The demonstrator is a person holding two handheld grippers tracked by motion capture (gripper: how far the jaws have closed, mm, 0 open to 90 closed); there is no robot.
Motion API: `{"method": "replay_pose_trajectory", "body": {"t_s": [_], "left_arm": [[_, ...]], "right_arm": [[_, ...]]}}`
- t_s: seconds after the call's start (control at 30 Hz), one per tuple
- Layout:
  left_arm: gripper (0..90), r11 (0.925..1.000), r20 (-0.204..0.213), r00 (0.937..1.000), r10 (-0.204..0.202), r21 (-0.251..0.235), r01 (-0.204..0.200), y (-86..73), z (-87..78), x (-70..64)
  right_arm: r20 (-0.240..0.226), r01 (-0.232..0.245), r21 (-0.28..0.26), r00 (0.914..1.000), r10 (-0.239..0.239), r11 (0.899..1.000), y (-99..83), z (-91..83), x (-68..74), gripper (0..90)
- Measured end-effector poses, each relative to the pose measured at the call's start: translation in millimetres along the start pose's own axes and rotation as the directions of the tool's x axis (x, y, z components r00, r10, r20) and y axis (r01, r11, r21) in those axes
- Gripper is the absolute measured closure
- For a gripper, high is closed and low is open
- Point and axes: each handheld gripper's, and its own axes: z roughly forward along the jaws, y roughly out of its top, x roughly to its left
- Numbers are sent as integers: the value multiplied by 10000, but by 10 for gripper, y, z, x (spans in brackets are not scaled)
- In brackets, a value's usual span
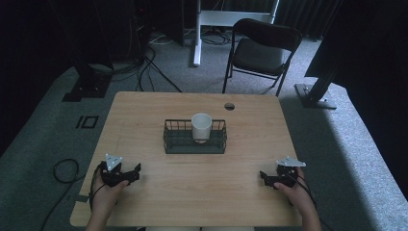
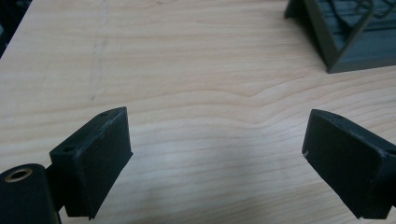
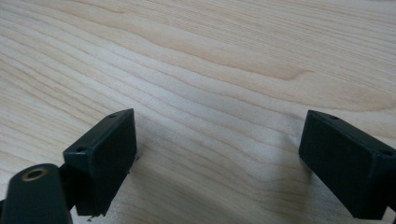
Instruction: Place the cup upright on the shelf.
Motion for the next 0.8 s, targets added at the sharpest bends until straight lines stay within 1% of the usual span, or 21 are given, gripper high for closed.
{"method": "replay_pose_trajectory", "body": {"t_s": [0.07, 0.1, 0.13, 0.17, 0.2, 0.23, 0.27, 0.3, 0.33, 0.4, 0.5, 0.53, 0.57, 0.6, 0.7, 0.8], "left_arm": [[84, 9999, -49, 10000, 35, 116, -35, -32, 1, 30], [84, 9996, -70, 10000, 48, 277, -46, -49, 2, 42], [84, 9989, -126, 9998, 180, 430, -175, -69, 6, 48], [84, 9980, -191, 9996, 223, 596, -212, -89, 10, 57], [76, 9977, -323, 9993, 195, 652, -174, -105, 15, 69], [63, 9977, -323, 9993, 195, 652, -174, -105, 15, 69], [63, 9966, -501, 9985, 201, 813, -160, -130, 16, 97], [63, 9965, -543, 9985, 54, 836, -9, -133, 12, 111], [63, 9966, -560, 9984, -4, 824, 51, -135, 8, 123], [62, 9961, -722, 9973, -123, 864, 185, -140, 2, 139], [57, 9933, -887, 9956, -311, 1083, 406, -151, -1, 167], [53, 9911, -880, 9959, -215, 1289, 328, -155, 1, 172], [53, 9887, -851, 9958, -345, 1426, 465, -160, 9, 167], [52, 9875, -899, 9953, -348, 1501, 481, -161, 15, 163], [50, 9871, -970, 9949, -287, 1544, 435, -159, 19, 154], [48, 9864, -1140, 9926, -426, 1529, 599, -156, 24, 140]], "right_arm": [[2, -2, 1, 10000, 2, 10000, 0, 0, 0, 108], [-1, -3, 1, 10000, 3, 10000, 0, 0, 0, 108], [0, 1, 1, 10000, -1, 10000, 0, 0, 0, 108], [1, 1, 0, 10000, -1, 10000, 0, 0, 0, 108], [1, 0, 0, 10000, 0, 10000, 0, 0, 0, 108], [1, 0, 0, 10000, 0, 10000, 0, 0, 0, 108], [0, 1, 0, 10000, -1, 10000, 0, 0, 0, 108], [2, 1, 1, 10000, -1, 10000, 0, 0, 0, 108], [2, 1, 1, 10000, -1, 10000, 0, 0, 0, 108], [2, -3, 1, 10000, 3, 10000, 0, 0, 0, 108], [2, 2, 0, 10000, -2, 10000, 0, 0, 0, 108], [2, 2, -1, 10000, -2, 10000, 0, 0, 0, 108], [1, 0, 0, 10000, 0, 10000, 0, 0, 0, 108], [-1, -3, 0, 10000, 3, 10000, 0, 0, 0, 108], [2, 2, 0, 10000, -2, 10000, 0, 0, 0, 108], [3, 0, -1, 10000, 0, 10000, 0, 0, 0, 108]]}}
